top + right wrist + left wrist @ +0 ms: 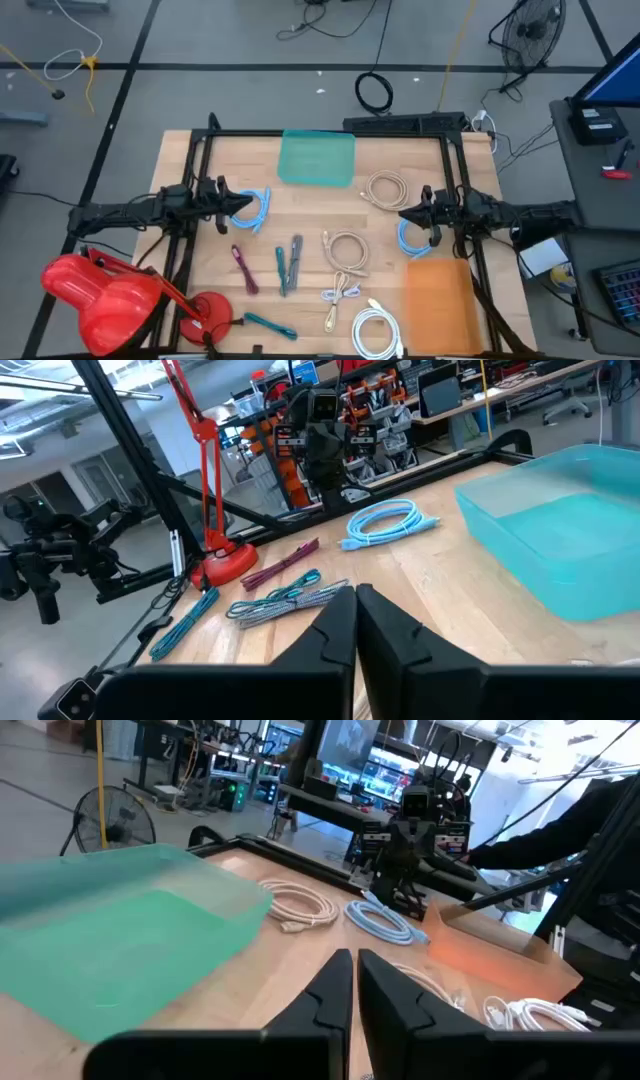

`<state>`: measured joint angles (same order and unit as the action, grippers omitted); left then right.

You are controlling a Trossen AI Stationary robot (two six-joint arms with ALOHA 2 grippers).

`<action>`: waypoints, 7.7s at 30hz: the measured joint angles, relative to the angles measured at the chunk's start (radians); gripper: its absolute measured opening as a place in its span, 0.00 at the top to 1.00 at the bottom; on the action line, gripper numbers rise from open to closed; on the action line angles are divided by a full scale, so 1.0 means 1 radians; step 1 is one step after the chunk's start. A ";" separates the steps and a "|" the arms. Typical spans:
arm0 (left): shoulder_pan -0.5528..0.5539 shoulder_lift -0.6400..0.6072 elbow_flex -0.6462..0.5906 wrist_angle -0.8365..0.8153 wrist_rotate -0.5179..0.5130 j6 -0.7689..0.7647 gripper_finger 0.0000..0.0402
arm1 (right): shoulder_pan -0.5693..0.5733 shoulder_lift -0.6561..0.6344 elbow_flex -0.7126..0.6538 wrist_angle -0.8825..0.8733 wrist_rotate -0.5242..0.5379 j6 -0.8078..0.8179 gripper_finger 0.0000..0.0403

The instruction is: Pick & Place USB Port

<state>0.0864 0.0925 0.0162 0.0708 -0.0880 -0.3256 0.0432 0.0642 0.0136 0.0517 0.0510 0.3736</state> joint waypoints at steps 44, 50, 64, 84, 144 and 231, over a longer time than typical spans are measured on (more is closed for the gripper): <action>0.000 0.000 0.000 0.000 0.000 0.000 0.95 | 0.000 0.000 0.000 0.000 0.000 0.000 1.00; 0.000 0.000 0.000 0.000 0.000 0.000 0.95 | 0.000 0.000 0.000 0.000 0.000 0.000 1.00; 0.000 0.000 0.000 0.000 0.000 0.000 0.95 | 0.000 0.000 0.000 0.151 0.006 0.702 1.00; 0.000 0.000 0.000 0.000 0.000 0.000 0.95 | -0.001 0.000 0.000 0.313 0.202 0.887 1.00; 0.051 0.453 0.321 0.642 0.115 -0.402 0.95 | -0.012 0.834 0.946 -0.283 0.045 0.043 0.47; 0.051 0.453 0.321 0.492 0.193 -0.474 0.95 | -0.238 1.427 0.723 -0.622 0.073 -0.089 0.93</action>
<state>0.1371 0.5451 0.3374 0.5627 0.1051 -0.7998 -0.1944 1.4913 0.7364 -0.5704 0.1235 0.2847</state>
